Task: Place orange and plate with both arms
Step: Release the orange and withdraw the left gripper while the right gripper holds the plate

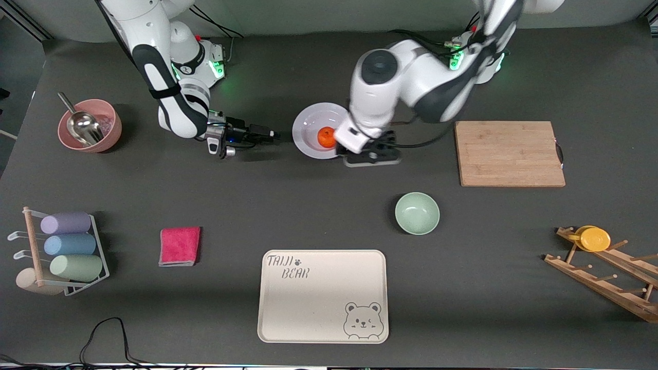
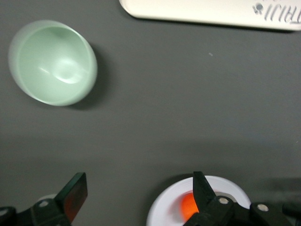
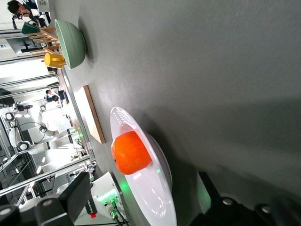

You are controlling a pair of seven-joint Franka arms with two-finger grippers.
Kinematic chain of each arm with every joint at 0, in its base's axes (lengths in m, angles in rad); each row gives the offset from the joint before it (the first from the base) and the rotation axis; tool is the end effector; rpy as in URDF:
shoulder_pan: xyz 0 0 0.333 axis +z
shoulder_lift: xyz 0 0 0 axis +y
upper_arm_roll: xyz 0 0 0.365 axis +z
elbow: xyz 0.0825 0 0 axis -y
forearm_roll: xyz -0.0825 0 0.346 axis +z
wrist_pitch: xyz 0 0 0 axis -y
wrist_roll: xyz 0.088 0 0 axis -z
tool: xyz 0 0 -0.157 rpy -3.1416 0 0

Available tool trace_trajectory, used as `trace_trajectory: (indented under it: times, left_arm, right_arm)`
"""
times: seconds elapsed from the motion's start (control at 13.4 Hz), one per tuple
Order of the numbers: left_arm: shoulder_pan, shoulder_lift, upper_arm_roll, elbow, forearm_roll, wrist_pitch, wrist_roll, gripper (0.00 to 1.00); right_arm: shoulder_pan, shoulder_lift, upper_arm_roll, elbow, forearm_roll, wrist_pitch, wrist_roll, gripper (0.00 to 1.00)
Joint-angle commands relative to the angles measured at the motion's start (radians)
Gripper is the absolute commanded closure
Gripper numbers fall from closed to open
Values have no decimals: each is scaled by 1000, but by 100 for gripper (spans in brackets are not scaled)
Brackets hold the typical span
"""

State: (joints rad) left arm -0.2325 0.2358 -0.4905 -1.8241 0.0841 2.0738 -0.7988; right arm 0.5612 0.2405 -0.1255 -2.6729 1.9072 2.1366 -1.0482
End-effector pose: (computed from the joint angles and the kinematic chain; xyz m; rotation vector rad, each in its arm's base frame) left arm 0.4653 -0.3751 0.4380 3.0851 0.0781 0.0104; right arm 0.3197 0.2349 0.1999 -2.0552 0.2996 0.1448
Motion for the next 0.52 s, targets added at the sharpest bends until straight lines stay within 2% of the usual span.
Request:
trace_trajectory:
  times: [0.0, 0.3, 0.45]
  left_arm:
    - [111, -217, 93, -58, -107, -146, 306, 0]
    - [252, -398, 193, -58, -113, -300, 502, 0]
    - [265, -435, 292, -58, -113, -362, 631, 0]
  right_arm:
    - [55, 22, -6, 5, 99, -18, -116, 0]
    - [98, 48, -5, 7, 165, -59, -226, 0]
    - [109, 69, -5, 8, 208, -76, -312, 0]
